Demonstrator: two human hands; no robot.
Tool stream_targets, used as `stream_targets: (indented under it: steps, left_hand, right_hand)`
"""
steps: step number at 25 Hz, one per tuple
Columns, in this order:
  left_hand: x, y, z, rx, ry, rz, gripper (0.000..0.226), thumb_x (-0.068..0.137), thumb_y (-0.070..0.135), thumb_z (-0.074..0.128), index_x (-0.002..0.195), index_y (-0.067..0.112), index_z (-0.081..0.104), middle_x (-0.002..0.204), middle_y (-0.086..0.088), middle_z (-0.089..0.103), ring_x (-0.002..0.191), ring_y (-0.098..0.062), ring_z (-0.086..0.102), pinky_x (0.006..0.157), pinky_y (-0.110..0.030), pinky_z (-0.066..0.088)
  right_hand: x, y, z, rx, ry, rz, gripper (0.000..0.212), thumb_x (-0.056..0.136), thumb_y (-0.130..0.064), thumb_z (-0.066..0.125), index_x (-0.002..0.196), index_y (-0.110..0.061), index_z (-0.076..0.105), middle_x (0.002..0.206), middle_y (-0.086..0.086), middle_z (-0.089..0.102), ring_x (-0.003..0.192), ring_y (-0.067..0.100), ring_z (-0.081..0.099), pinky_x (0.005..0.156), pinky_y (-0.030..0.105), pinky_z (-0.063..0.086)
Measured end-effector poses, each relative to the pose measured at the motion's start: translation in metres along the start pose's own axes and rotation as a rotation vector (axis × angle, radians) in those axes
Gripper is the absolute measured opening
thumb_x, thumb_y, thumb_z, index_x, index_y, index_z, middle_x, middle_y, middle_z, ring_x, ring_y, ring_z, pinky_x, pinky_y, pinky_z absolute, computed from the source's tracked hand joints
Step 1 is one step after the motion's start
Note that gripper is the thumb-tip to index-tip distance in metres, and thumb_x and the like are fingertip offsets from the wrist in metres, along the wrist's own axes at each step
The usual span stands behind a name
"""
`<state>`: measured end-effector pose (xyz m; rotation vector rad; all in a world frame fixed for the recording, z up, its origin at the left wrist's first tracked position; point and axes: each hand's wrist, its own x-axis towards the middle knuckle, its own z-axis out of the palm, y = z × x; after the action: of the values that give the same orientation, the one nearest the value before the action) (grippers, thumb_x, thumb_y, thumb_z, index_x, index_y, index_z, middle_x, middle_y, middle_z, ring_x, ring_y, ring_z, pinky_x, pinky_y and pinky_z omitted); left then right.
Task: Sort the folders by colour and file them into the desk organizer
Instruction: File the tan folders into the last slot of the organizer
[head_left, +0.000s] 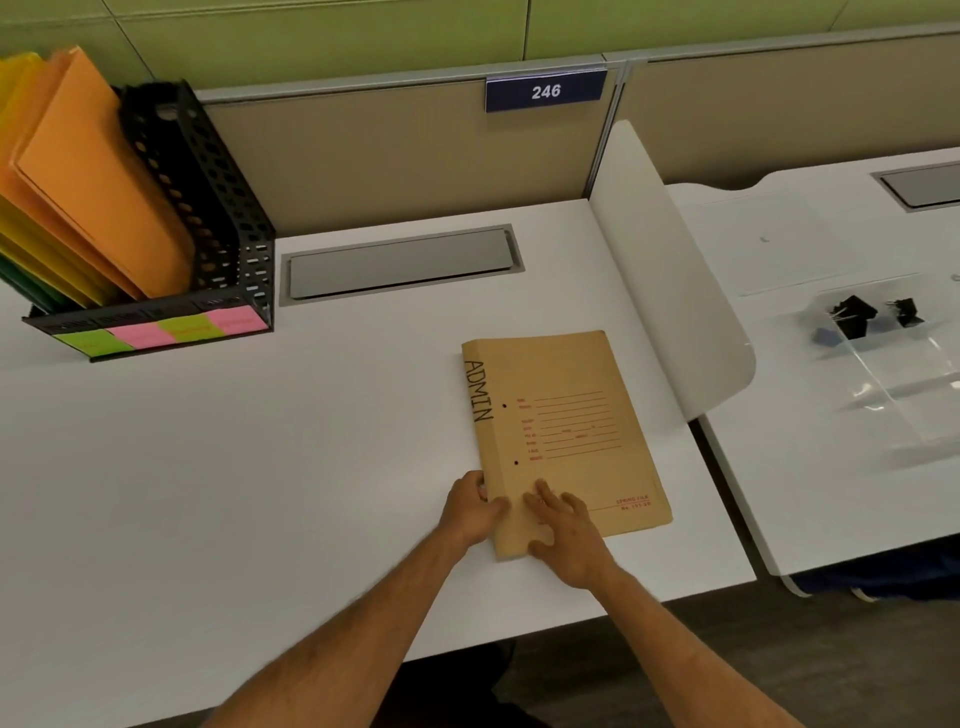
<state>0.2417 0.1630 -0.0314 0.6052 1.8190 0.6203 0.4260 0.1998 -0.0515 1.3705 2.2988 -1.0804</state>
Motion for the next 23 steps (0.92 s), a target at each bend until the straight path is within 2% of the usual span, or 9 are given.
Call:
stream_targets:
  steps: [2,5,10,12,14,16,20,21,23]
  left_hand:
    - [0.0,-0.001,0.002,-0.063,0.011,-0.027,0.041,0.088,0.012,0.071,0.126,0.013,0.055,0.119,-0.004,0.065,0.106,-0.02,0.064,0.089,-0.033,0.056]
    - [-0.003,0.001,0.004,-0.125,0.064,-0.031,0.039,0.087,0.01,0.072,0.119,0.015,0.05,0.116,-0.003,0.063,0.106,-0.021,0.064,0.087,-0.035,0.057]
    - [-0.018,0.019,-0.005,-0.224,0.088,0.046,0.034,0.092,0.004,0.055,0.115,0.026,0.044,0.117,0.003,0.062,0.105,-0.018,0.064,0.091,-0.044,0.058]
    - [-0.028,0.025,-0.022,-0.238,0.118,0.102,0.033,0.093,0.005,0.053,0.112,0.03,0.045,0.114,0.009,0.063,0.101,-0.013,0.065,0.086,-0.04,0.059]
    - [-0.037,0.024,-0.046,-0.242,0.148,0.14,0.032,0.094,0.006,0.051,0.109,0.034,0.046,0.112,0.015,0.063,0.099,-0.009,0.066,0.076,-0.032,0.059]
    - [-0.048,0.018,-0.075,-0.256,0.168,0.166,0.033,0.094,0.008,0.051,0.107,0.038,0.047,0.111,0.019,0.064,0.097,-0.005,0.067,0.069,-0.025,0.055]
    - [-0.066,-0.004,-0.134,-0.322,0.232,0.175,0.037,0.092,0.008,0.052,0.108,0.042,0.05,0.109,0.022,0.067,0.085,0.003,0.07,0.056,-0.014,0.053]
    - [-0.072,-0.013,-0.149,-0.339,0.241,0.169,0.038,0.092,0.007,0.052,0.108,0.041,0.051,0.108,0.022,0.068,0.083,0.005,0.07,0.054,-0.013,0.053]
    - [-0.08,-0.03,-0.177,-0.362,0.246,0.166,0.038,0.092,0.006,0.053,0.11,0.04,0.052,0.109,0.02,0.069,0.084,0.004,0.071,0.057,-0.015,0.054]
  right_hand:
    - [-0.002,-0.002,0.0,0.053,0.007,0.0,0.071,0.095,-0.033,0.061,0.157,-0.032,0.025,0.168,-0.01,0.009,0.152,0.029,0.011,0.122,0.044,0.019]
    - [-0.007,-0.006,-0.006,0.112,0.029,-0.021,0.067,0.097,-0.03,0.058,0.156,-0.032,0.028,0.168,-0.01,0.012,0.151,0.028,0.011,0.122,0.044,0.018]
    - [-0.019,-0.021,-0.024,0.248,0.106,-0.102,0.061,0.097,-0.023,0.06,0.153,-0.029,0.036,0.164,-0.008,0.025,0.148,0.022,0.022,0.121,0.038,0.02]
    - [-0.022,-0.029,-0.04,0.305,0.234,-0.091,0.057,0.097,-0.022,0.062,0.15,-0.025,0.04,0.159,-0.003,0.034,0.145,0.022,0.029,0.121,0.038,0.024]
    - [-0.019,-0.034,-0.058,0.349,0.371,-0.054,0.057,0.095,-0.019,0.063,0.148,-0.018,0.042,0.155,0.003,0.041,0.143,0.024,0.035,0.121,0.044,0.029]
    - [-0.015,-0.04,-0.073,0.412,0.445,-0.008,0.061,0.094,-0.017,0.063,0.15,-0.015,0.038,0.154,0.006,0.041,0.142,0.026,0.036,0.12,0.047,0.031]
    - [-0.002,-0.059,-0.084,0.529,0.46,0.09,0.077,0.093,-0.025,0.065,0.157,-0.017,0.023,0.159,0.006,0.033,0.144,0.029,0.034,0.116,0.053,0.035]
    - [-0.001,-0.069,-0.082,0.602,0.443,0.103,0.079,0.092,-0.027,0.065,0.157,-0.02,0.021,0.157,0.004,0.036,0.14,0.028,0.04,0.111,0.052,0.042]
    - [-0.001,-0.087,-0.074,0.768,0.386,0.062,0.075,0.094,-0.029,0.065,0.156,-0.026,0.023,0.147,-0.001,0.049,0.124,0.02,0.055,0.093,0.04,0.054]
